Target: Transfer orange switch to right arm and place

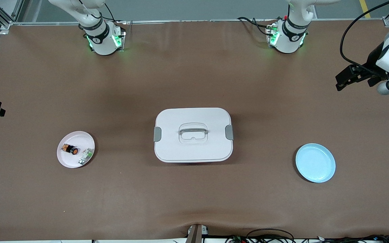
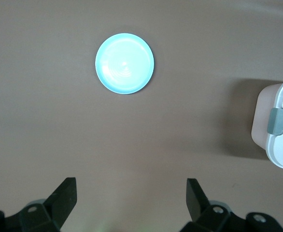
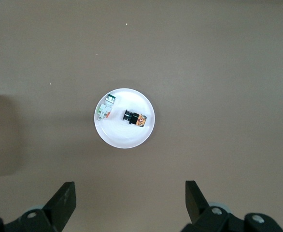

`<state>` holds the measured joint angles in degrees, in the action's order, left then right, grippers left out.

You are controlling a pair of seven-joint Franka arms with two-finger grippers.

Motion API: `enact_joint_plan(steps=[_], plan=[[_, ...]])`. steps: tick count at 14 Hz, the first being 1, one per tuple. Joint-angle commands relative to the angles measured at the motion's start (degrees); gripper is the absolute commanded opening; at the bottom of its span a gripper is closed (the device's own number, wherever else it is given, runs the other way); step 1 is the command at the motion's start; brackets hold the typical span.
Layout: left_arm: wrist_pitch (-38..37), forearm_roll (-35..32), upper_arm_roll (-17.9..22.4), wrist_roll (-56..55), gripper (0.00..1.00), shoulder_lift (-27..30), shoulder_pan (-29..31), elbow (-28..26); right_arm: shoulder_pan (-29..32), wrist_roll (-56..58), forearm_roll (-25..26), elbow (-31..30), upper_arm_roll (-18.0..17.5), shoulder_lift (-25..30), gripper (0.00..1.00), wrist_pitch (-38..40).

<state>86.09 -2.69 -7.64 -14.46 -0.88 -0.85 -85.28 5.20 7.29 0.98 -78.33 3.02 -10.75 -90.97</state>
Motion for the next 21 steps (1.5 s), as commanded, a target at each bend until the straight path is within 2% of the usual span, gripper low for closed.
enact_joint_plan(steps=[1, 14, 17, 21], plan=[[-0.7, 1.2, -0.4, 1.4, 1.0, 0.5, 0.7, 0.4, 0.1, -1.8, 0.1, 1.6, -0.6, -0.8, 1.0, 0.6], [-1.8, 1.2, -0.3, 1.4, 1.0, 1.0, 0.7, 0.4, 0.9, -1.8, -0.4, 1.7, -1.4, -0.7, 1.0, 1.2], [-1.9, 1.2, -0.3, 1.4, 1.0, 1.1, 0.7, 0.4, -2.5, -1.8, 0.4, 1.1, 0.5, -0.5, 1.0, 1.1], [-1.9, 1.2, -0.3, 1.4, 1.0, 1.3, 0.7, 0.3, -2.4, -1.8, 0.1, -0.8, 1.1, 1.0, 1.0, 1.1]])
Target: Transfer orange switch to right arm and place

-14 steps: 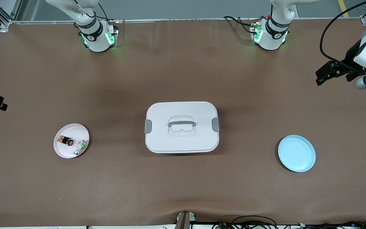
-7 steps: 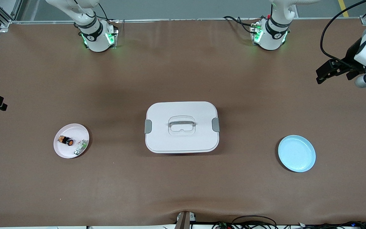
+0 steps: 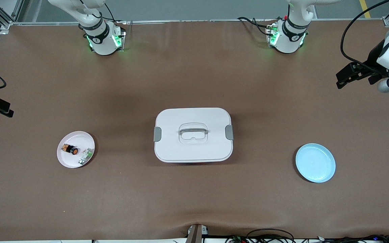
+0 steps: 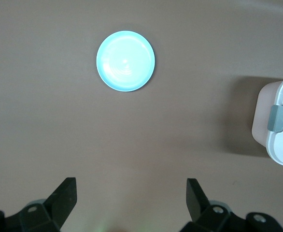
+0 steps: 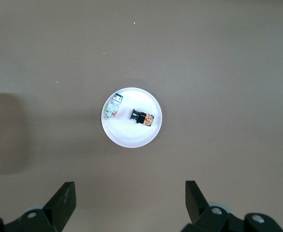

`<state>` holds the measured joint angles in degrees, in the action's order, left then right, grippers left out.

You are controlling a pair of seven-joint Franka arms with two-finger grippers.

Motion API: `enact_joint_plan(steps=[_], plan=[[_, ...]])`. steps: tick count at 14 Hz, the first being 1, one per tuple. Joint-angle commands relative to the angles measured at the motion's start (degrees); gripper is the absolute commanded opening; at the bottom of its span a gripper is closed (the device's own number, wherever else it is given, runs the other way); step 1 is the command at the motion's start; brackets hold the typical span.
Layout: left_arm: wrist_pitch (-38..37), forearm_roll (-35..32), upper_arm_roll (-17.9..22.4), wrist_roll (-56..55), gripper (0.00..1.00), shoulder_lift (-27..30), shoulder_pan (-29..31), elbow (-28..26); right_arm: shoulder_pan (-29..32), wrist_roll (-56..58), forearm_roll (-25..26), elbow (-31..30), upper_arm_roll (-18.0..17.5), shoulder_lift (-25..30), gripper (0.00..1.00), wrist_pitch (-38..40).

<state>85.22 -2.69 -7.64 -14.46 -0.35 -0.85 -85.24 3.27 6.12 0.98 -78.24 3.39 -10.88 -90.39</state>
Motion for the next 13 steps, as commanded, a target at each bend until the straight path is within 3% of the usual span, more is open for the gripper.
enact_joint_plan(steps=[1, 5, 13], plan=[[-1.0, 1.2, -0.4, 1.4, 1.0, 0.9, 0.7, 0.3, -0.5, -0.7, 0.2, -2.9, 0.8, 2.5, 1.0, 0.0], [-1.5, 1.2, -0.3, 1.5, 1.0, 0.9, 0.8, 0.3, -0.5, -0.7, 0.2, -9.8, 3.0, 8.6, 1.0, -0.8], [-1.5, 1.2, -0.3, 1.4, 1.0, 0.9, 0.7, 0.2, -0.2, -0.7, 0.3, -9.0, 3.1, 8.7, 1.0, 3.9]])
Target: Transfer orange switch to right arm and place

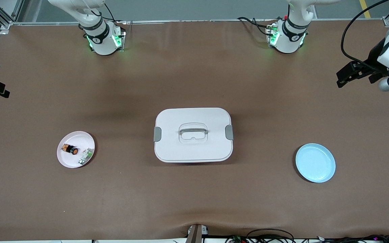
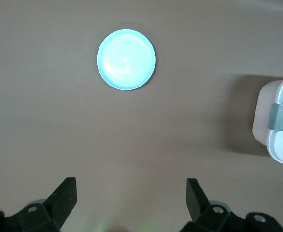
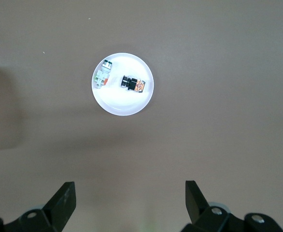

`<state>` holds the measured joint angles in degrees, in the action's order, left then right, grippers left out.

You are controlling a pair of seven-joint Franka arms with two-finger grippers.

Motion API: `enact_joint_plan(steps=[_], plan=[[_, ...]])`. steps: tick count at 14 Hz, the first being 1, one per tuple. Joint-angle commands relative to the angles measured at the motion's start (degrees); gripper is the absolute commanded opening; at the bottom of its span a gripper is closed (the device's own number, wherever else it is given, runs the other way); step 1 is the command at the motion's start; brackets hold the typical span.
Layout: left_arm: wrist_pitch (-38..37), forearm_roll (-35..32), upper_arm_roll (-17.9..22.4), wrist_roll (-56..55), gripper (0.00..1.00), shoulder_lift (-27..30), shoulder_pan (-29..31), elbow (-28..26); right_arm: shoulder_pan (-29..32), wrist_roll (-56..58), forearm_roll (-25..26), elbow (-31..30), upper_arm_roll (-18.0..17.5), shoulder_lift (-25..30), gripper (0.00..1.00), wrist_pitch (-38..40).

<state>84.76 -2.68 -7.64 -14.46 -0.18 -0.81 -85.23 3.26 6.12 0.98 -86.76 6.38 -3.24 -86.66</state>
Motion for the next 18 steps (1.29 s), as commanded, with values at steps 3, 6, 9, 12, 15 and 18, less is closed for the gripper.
enact_joint_plan(steps=[3, 6, 9, 12, 15, 18], plan=[[-0.9, 1.2, -0.3, 1.4, 1.0, 0.6, 0.6, 0.3, -0.2, -1.0, -0.6, -0.4, 0.0, 1.0, 1.0, -2.1], [-1.0, 1.2, -0.3, 1.4, 1.0, 0.7, 0.7, 0.3, -0.9, -7.6, -1.3, -0.4, -0.3, 1.0, 1.0, -4.7], [-1.0, 1.2, -0.2, 1.4, 1.0, 0.7, 0.7, 0.3, -0.9, -7.0, -1.1, -0.4, -0.4, 1.3, 1.0, -3.4], [-1.4, 1.1, -0.3, 1.4, 1.0, 0.7, 0.7, 0.5, -0.9, -0.2, -1.1, -0.5, -0.4, 1.2, 1.0, -2.3], [-1.4, 0.8, -0.3, 1.5, 1.0, 0.5, 0.6, 0.8, -0.8, -0.3, -1.2, -0.4, -0.4, 1.3, 1.0, -2.3], [-1.4, 1.2, -0.6, 1.7, 1.0, 0.7, 0.4, 0.8, -0.8, -0.3, -1.2, -0.4, -0.3, 1.3, 1.0, -2.3]])
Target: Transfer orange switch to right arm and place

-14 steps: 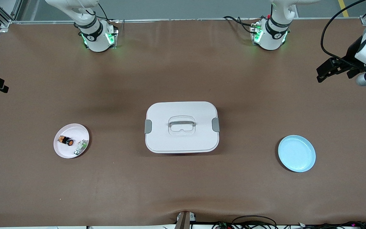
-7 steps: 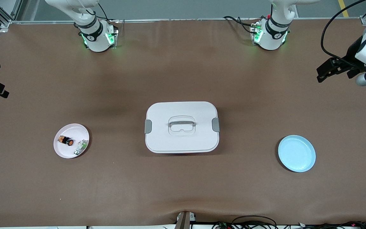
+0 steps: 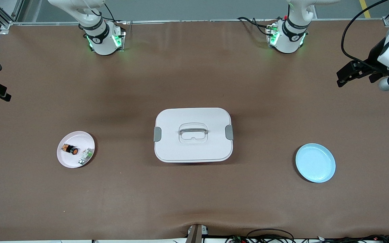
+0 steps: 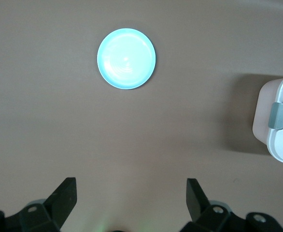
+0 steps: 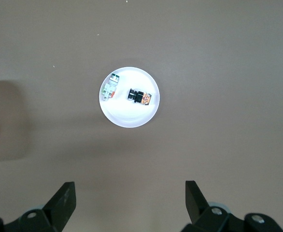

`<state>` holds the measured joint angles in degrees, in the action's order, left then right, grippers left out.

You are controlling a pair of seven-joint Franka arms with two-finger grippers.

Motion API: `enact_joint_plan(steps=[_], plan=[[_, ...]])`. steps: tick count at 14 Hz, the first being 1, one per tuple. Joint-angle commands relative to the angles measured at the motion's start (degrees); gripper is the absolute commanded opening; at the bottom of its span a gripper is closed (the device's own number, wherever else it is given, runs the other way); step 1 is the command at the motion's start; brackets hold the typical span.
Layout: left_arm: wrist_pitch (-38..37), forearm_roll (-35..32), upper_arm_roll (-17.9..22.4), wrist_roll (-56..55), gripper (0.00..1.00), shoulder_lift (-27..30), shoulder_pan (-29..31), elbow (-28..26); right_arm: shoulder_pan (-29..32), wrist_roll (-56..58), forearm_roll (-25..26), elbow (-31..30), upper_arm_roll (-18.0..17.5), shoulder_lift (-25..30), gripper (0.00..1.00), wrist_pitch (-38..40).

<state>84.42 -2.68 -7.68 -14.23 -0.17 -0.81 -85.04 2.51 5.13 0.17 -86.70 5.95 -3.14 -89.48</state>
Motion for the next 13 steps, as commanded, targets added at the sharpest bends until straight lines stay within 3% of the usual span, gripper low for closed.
enact_joint_plan(steps=[1, 13], plan=[[-1.1, 2.0, -0.6, 2.5, 1.0, 0.8, 0.4, 0.6, 0.0, 0.6, -0.3, -0.5, 0.1, 1.2, 1.0, 0.5], [-1.4, 2.6, -0.2, 4.1, 1.0, 1.0, 0.3, 2.2, -0.1, -3.4, -0.4, -0.1, 0.0, 1.0, 1.0, 0.3]])
